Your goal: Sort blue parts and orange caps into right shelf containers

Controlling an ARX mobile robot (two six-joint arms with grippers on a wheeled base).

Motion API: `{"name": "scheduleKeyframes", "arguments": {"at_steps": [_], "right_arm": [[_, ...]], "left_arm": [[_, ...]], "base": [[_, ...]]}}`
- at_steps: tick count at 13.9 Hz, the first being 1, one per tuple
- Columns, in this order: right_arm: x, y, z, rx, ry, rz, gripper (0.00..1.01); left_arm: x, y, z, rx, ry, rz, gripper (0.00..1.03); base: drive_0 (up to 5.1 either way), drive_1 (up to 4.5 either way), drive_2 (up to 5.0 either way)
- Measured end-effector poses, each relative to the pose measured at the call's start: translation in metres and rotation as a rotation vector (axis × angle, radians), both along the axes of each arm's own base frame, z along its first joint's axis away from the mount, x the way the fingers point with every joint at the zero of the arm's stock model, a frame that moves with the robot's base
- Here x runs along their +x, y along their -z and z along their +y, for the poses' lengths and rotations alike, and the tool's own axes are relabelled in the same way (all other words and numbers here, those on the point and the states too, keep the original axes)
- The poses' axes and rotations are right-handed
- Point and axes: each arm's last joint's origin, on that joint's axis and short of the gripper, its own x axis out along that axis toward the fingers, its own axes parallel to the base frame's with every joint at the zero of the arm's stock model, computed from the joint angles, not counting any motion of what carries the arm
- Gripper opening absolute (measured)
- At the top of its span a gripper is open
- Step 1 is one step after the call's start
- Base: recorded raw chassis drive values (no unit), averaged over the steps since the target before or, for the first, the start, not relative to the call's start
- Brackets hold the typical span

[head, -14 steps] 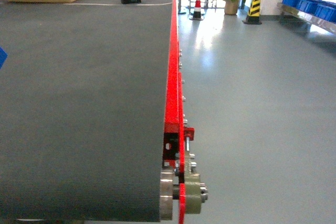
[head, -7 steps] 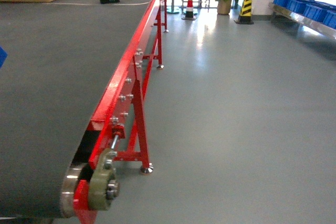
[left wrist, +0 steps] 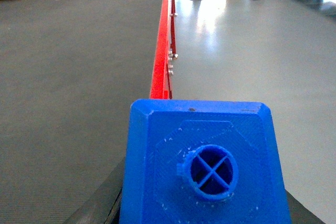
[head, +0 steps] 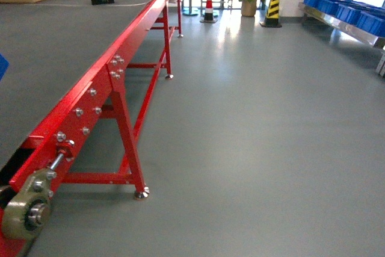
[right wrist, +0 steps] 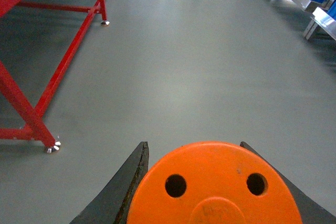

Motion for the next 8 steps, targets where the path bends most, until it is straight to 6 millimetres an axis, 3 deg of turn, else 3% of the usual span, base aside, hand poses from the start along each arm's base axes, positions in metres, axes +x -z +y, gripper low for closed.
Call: {"name": "scheduleKeyframes", "arguments": {"at_steps": [8], "right_arm": [[0.0,0.0,0.0001,0.0,-0.002,0.0,0.43]], "left_arm": [[0.0,-0.0002,0.0002,0.0,-0.002,-0.002,0.45]], "base": [[5.0,-2.33,-2.3]]}}
